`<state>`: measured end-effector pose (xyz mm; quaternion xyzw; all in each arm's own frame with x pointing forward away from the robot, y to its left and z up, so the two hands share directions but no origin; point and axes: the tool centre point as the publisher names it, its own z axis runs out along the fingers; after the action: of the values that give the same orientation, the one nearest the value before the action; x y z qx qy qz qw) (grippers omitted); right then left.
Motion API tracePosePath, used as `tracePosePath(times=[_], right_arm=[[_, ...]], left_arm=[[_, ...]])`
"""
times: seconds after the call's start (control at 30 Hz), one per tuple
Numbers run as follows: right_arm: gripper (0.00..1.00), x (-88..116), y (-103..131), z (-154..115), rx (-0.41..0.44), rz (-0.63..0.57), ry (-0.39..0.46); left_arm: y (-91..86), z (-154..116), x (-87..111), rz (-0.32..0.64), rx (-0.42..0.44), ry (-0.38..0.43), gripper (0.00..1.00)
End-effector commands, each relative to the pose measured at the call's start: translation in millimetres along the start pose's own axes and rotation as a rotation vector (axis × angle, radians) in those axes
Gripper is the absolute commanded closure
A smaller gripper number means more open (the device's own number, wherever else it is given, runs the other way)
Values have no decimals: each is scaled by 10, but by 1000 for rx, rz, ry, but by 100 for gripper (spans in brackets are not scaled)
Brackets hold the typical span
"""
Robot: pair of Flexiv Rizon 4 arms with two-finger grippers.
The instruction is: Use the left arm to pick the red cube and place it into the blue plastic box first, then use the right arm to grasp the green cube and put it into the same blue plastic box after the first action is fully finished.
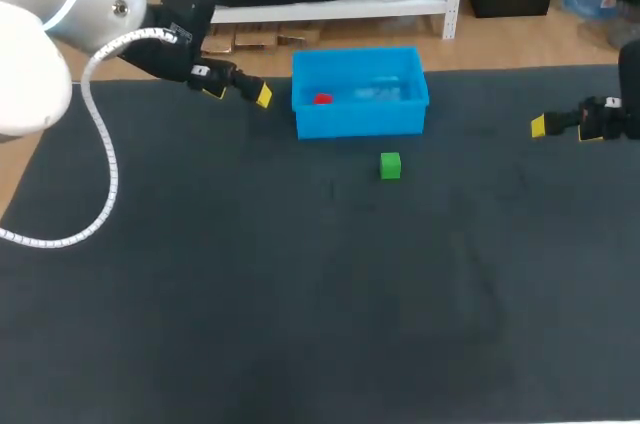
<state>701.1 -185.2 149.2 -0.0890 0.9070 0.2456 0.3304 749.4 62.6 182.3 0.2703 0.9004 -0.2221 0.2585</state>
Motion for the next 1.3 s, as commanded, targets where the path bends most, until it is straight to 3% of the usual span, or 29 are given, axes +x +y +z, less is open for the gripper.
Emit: tracePosePath(times=[0.03, 0.53, 1.03, 1.3], right_arm=[[0, 2, 3, -5, 2, 0, 0], [0, 2, 17, 8, 8, 6, 2], [0, -114, 200, 107, 53, -7, 73], [0, -176, 173, 178, 57, -15, 121]], left_arm=[[6, -4, 9, 2, 3, -4, 0], [6, -4, 9, 2, 3, -4, 0], [6, -4, 9, 2, 3, -4, 0], [6, -4, 9, 2, 3, -4, 0]])
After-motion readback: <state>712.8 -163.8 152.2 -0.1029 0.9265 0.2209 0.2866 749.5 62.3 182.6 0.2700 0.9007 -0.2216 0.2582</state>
